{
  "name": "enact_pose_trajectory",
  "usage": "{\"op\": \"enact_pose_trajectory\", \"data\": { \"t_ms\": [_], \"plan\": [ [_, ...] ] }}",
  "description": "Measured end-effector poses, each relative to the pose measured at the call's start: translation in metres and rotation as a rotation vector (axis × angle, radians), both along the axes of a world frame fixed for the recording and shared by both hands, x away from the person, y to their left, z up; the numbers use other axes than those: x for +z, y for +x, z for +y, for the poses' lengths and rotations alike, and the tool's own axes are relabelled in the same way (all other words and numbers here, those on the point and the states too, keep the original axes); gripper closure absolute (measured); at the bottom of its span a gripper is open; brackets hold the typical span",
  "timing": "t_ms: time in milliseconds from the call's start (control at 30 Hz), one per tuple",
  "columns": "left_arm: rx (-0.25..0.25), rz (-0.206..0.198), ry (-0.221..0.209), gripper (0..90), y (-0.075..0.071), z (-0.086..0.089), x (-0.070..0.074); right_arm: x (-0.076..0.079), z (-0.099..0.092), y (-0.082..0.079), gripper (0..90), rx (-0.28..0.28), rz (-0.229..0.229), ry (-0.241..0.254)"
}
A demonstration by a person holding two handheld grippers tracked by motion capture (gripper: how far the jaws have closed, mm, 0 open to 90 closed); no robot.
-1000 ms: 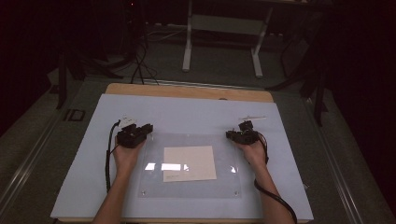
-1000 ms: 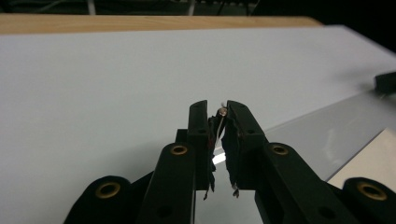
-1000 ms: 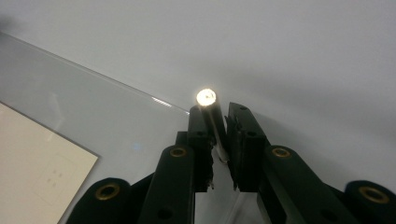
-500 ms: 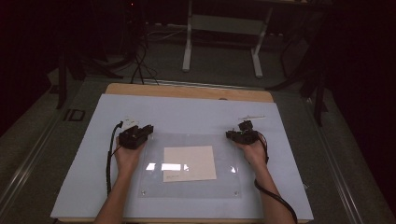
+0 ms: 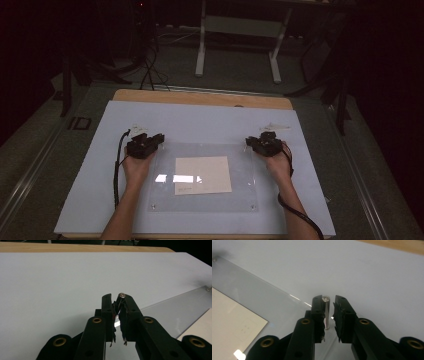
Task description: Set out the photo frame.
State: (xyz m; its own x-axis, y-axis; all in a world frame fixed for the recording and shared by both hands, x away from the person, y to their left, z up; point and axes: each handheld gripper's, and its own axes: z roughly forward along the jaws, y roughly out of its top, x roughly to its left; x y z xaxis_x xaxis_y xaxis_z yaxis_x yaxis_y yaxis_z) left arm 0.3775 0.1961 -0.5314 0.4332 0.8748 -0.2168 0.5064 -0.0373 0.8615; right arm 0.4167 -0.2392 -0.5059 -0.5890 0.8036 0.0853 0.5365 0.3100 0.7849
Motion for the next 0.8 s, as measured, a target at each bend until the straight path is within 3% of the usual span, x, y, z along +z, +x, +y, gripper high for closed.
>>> {"op": "enact_pose_trajectory", "data": {
  "t_ms": [233,300,500,800],
  "plan": [
    [-0.006,0.018,0.007,82.2,0.002,0.0,0.002,-0.004,0.001,0.002,83.4,0.005,-0.014,0.05],
    [-0.011,0.027,0.002,82.0,0.003,0.001,0.002,-0.005,-0.002,0.004,83.1,0.011,0.008,0.08],
    [-0.021,0.059,0.017,82.1,0.007,0.001,0.006,-0.003,-0.004,0.009,83.1,0.019,0.052,0.087],
    [-0.075,0.159,-0.01,82.6,0.026,0.008,0.011,0.0,-0.004,0.022,83.4,0.0,0.134,0.116]
  ]
}}
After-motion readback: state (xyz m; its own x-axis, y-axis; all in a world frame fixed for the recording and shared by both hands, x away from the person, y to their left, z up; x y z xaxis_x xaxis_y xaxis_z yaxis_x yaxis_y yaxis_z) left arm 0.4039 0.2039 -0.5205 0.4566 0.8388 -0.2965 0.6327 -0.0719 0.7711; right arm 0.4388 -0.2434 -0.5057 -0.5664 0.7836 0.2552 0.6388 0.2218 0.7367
